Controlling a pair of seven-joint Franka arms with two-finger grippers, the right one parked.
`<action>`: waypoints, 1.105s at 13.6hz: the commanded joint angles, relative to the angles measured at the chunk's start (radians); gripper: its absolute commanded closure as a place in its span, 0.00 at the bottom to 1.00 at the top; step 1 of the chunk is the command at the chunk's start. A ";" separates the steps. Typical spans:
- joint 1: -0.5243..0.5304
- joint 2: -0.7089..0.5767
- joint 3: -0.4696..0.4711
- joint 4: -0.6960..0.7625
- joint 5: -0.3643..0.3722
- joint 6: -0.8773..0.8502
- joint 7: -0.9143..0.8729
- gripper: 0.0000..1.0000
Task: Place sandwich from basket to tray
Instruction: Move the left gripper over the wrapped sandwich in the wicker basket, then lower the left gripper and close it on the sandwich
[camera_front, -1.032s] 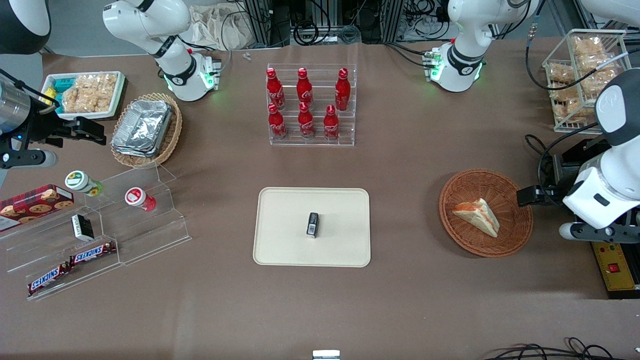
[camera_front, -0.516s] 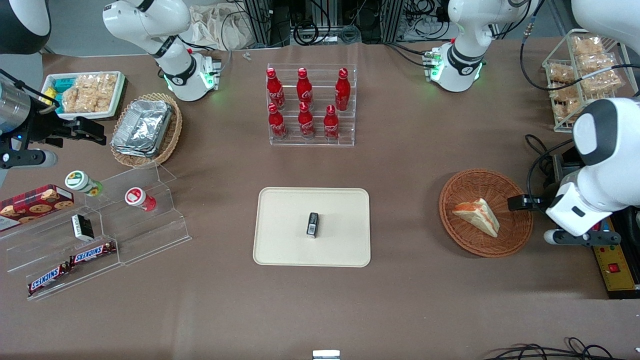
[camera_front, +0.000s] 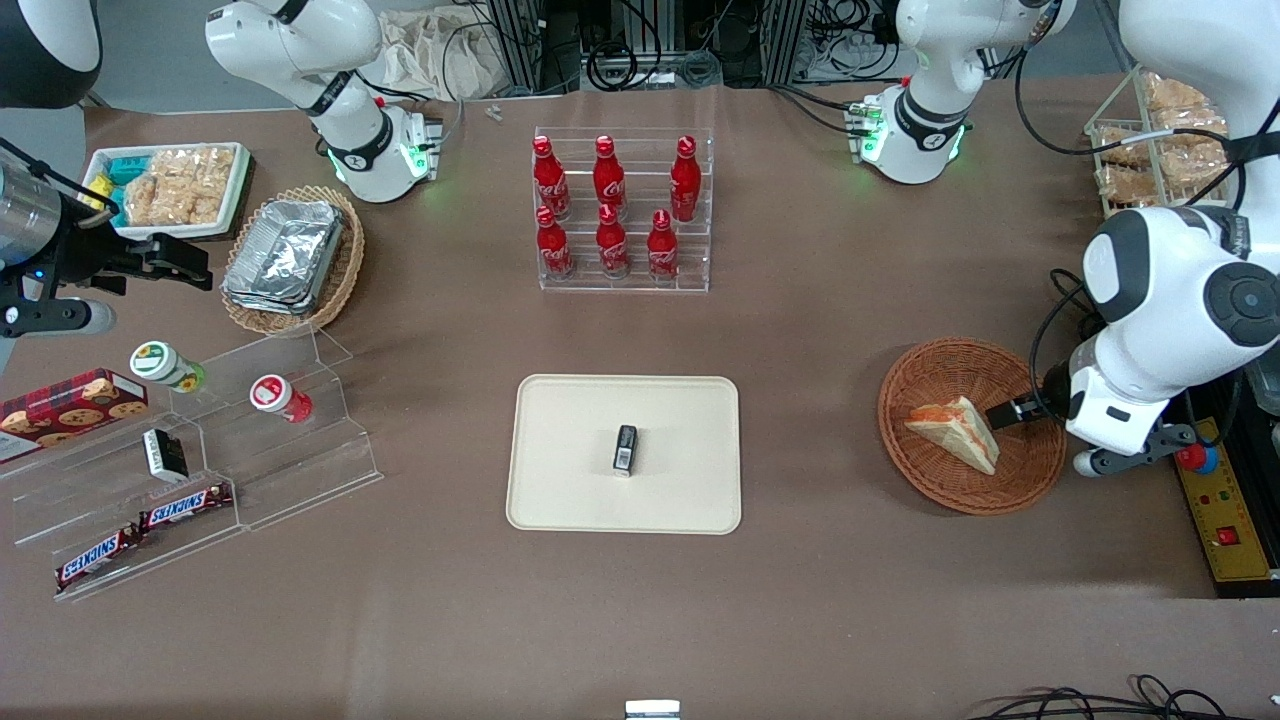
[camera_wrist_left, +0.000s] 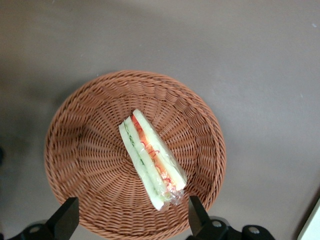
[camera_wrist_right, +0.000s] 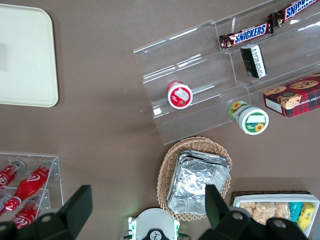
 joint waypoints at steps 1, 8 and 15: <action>0.008 0.009 -0.010 -0.061 -0.004 0.084 -0.135 0.02; -0.003 0.074 -0.013 -0.162 -0.002 0.294 -0.277 0.02; -0.002 0.084 -0.014 -0.236 0.007 0.381 -0.289 0.09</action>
